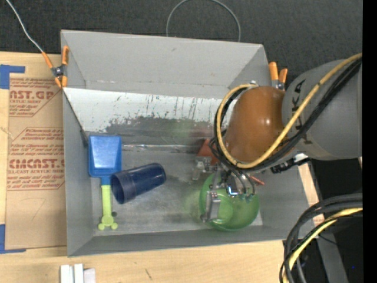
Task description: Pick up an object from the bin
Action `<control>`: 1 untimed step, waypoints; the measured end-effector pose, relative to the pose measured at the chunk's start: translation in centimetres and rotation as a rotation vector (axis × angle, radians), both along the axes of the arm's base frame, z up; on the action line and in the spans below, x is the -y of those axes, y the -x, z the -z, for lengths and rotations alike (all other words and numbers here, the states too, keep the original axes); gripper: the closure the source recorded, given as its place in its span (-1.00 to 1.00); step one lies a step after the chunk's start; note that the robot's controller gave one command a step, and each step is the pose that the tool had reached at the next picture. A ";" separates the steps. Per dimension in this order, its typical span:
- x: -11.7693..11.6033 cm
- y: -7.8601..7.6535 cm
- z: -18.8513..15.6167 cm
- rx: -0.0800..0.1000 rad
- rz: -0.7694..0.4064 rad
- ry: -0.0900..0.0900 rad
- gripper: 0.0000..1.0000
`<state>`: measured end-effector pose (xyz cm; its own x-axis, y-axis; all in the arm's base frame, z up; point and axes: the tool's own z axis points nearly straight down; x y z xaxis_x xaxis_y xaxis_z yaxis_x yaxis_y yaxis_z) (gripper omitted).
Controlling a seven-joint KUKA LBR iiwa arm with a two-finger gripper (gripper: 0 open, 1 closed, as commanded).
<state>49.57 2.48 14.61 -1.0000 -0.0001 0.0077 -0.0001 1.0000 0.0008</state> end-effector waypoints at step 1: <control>0.0 -0.2 -0.4 0.008 0.000 0.000 -1.00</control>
Offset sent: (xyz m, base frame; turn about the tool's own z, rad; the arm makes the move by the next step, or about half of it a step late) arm 0.0059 -0.0518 -0.0761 -0.8240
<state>49.76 2.47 15.01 -1.0000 0.0003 0.0000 0.0003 1.0000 0.0011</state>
